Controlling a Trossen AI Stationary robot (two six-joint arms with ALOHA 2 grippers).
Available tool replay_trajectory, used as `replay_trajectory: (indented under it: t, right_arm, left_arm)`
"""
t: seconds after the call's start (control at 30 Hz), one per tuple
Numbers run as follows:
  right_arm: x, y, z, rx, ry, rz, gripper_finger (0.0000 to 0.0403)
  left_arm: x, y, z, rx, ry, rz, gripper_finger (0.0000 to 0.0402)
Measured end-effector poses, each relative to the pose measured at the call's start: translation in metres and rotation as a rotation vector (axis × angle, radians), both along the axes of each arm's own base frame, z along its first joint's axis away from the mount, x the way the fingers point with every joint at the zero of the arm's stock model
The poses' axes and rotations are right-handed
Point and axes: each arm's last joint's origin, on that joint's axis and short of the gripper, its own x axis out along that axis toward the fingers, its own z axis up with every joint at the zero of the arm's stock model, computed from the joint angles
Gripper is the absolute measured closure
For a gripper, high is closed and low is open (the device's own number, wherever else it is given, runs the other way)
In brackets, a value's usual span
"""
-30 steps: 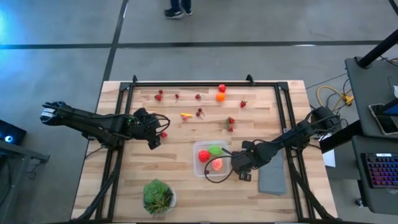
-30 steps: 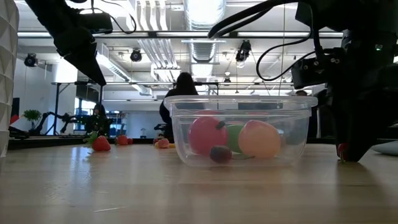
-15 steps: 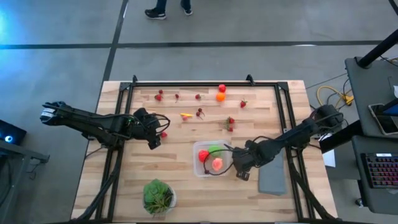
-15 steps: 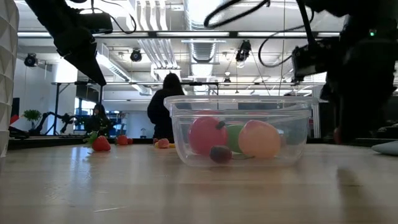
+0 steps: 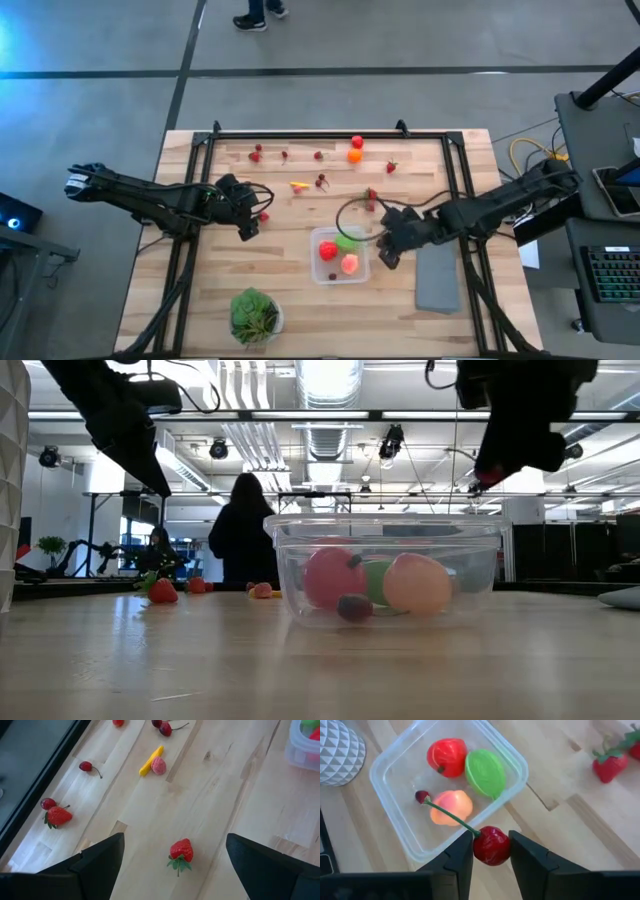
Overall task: Pick and placing Produce into tupperware
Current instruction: Put the red cherry into the transparent bin, then put the red strawberry into the transparent bin
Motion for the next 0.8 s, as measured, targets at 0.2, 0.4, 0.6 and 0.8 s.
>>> replay_trajectory:
  t: [0.2, 0.4, 0.6, 0.8]
  right_arm:
    - [0.027, -0.005, 0.002, 0.035, -0.059, 0.064, 0.0288]
    - [0.049, -0.011, 0.004, 0.033, -0.059, 0.071, 0.0289]
    - [0.065, -0.012, -0.004, 0.078, -0.046, 0.119, 0.0270]
    - [0.069, -0.013, -0.005, 0.097, -0.061, 0.114, 0.0220]
  left_arm:
    - [0.001, 0.000, 0.001, -0.004, -0.012, 0.002, 0.0068]
    - [0.001, 0.000, 0.001, 0.002, -0.008, -0.006, 0.0068]
    - [0.001, 0.000, 0.001, 0.010, -0.001, -0.019, 0.0068]
    - [0.001, 0.000, 0.001, 0.009, -0.001, -0.019, 0.0068]
